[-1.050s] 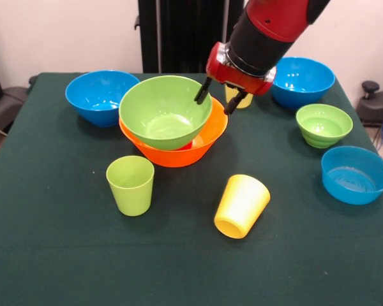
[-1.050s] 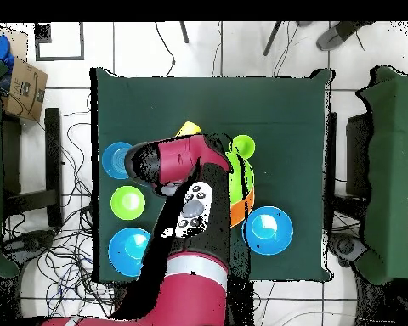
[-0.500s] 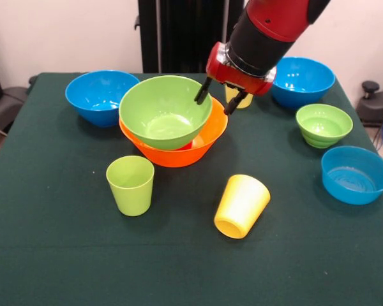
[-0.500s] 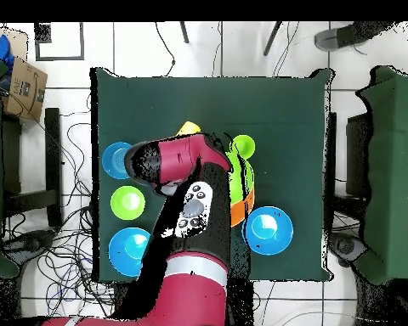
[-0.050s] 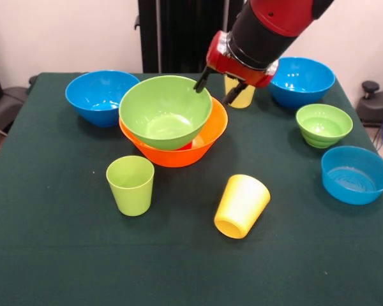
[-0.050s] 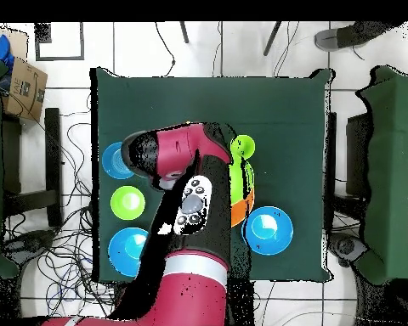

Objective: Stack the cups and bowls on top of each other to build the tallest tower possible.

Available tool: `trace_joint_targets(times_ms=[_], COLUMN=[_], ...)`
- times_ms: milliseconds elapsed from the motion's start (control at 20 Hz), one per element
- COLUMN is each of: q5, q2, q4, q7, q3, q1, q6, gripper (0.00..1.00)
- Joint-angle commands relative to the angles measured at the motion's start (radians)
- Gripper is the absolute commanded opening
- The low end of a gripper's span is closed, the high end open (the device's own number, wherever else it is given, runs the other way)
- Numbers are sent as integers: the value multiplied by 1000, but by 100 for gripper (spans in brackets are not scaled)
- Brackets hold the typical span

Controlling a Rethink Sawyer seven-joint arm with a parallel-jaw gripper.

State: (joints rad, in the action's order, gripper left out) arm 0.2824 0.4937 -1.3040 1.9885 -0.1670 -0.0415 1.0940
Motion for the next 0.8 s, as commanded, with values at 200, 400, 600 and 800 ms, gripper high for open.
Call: trace_joint_targets(times_ms=[200, 400, 600, 800], q5=[10, 0, -11, -28], q2=[-12, -33, -80, -151], q4=[104, 125, 159, 240], q7=[-62, -11, 61, 105], q3=[92, 94, 104, 122], q1=[9, 10, 9, 22], q6=[170, 124, 1, -100], gripper=[100, 100, 100, 100])
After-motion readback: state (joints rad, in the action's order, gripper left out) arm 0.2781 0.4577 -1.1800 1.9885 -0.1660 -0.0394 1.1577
